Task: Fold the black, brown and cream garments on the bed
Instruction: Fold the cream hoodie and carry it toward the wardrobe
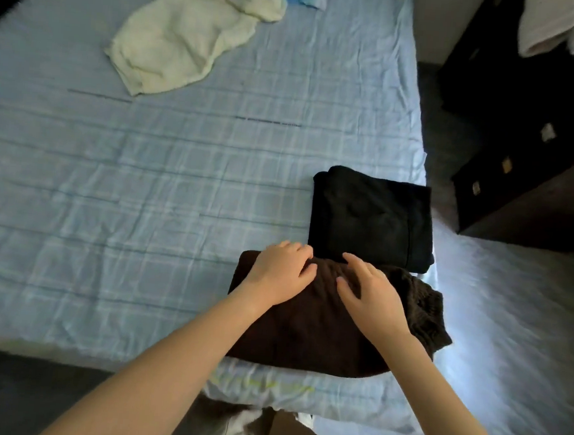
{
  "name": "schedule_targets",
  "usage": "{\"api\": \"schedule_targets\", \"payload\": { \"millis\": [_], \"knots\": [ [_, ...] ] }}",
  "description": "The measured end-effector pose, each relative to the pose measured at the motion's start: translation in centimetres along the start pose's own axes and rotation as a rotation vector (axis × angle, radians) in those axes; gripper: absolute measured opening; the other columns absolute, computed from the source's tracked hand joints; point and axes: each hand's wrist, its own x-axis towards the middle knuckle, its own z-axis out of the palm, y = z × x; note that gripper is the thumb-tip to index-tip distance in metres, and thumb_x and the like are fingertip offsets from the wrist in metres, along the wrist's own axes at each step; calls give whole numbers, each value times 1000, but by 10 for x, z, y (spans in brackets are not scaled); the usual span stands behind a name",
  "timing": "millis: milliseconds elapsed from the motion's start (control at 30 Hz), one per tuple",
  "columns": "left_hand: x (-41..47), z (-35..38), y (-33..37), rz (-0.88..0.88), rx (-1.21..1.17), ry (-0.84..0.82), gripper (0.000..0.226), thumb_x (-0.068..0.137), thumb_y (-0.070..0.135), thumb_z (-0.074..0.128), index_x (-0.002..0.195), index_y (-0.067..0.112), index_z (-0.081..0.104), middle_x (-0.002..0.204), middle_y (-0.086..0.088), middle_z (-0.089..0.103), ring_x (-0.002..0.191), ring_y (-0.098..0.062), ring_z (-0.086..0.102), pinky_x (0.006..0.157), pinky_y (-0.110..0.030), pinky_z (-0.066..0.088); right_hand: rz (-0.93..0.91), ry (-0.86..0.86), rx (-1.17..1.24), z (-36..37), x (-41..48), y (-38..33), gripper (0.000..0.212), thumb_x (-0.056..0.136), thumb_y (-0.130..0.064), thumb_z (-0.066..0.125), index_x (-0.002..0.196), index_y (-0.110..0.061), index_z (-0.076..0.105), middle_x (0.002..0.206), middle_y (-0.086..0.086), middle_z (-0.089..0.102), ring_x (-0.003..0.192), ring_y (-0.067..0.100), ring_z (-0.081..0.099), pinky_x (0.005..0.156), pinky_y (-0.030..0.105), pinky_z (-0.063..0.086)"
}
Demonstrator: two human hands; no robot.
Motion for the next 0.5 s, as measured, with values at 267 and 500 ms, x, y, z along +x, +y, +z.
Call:
{"api": "schedule_targets", "payload": {
  "millis": [267,500],
  "knots": [
    [-80,-197,54,124,40,535,40,92,36,48,112,8,69,104,-3,70,97,-22,63,85,-37,50,-317,366,-16,-144,-49,-115,44,97,-37,51,134,-15,59,125,1,65,119,18,55,100,31,40],
    [-191,-186,55,-179,44,601,54,96,42,41,142,15,50,143,-5,53,135,-25,45,114,-45,34,-495,229,24,-122,-103,-161,52,96,-42,43,136,-12,58,135,6,60,128,27,52,106,47,42]
  ]
}}
